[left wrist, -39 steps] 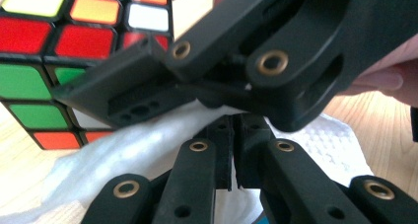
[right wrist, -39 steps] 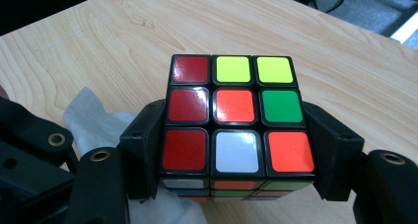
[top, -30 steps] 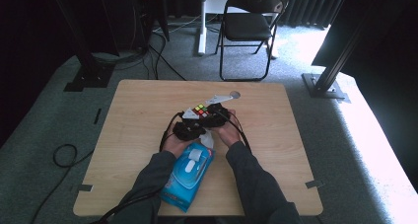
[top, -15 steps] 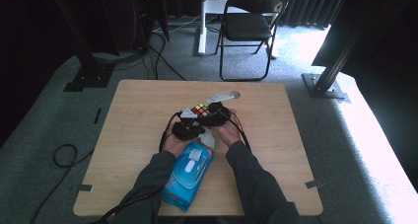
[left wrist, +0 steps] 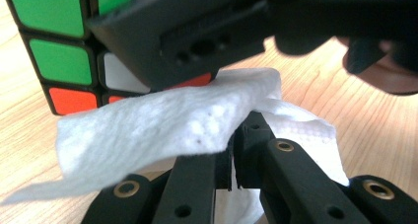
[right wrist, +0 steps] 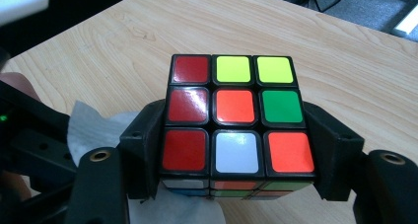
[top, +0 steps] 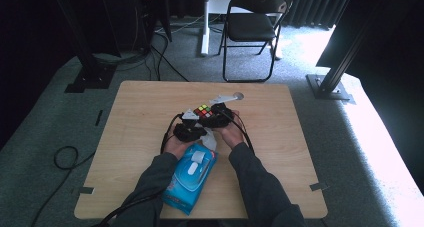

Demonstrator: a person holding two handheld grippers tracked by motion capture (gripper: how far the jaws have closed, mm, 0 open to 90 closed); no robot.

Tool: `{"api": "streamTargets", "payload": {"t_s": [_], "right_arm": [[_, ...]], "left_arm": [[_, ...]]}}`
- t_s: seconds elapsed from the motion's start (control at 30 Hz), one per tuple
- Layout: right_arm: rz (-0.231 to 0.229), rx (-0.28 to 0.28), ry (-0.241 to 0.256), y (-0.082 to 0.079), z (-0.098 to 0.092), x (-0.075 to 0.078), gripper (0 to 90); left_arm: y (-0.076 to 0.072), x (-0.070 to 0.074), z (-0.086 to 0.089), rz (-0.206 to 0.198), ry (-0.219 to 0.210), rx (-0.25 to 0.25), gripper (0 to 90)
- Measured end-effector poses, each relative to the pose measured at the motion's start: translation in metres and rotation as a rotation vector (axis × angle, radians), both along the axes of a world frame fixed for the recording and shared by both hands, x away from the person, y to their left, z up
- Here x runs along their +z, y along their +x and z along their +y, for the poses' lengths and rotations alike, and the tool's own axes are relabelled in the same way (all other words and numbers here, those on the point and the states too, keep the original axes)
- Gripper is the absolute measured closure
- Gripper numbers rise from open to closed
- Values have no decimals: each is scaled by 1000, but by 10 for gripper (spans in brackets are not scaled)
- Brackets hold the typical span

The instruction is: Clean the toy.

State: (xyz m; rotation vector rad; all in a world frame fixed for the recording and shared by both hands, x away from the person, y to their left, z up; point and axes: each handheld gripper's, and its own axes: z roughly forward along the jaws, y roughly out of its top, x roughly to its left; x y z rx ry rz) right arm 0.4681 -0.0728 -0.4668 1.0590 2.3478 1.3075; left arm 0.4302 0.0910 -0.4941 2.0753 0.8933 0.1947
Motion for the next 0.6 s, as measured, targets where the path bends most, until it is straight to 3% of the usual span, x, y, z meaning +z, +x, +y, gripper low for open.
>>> {"api": "streamTargets", "payload": {"t_s": [0.23,0.6], "right_arm": [[-15,-12,6,0,-3,3,340],[-44,-39,-54,1,-14,1,340]], "left_arm": [[0,1,6,9,-17,4,869],[2,0,31,5,-24,76,869]]}}
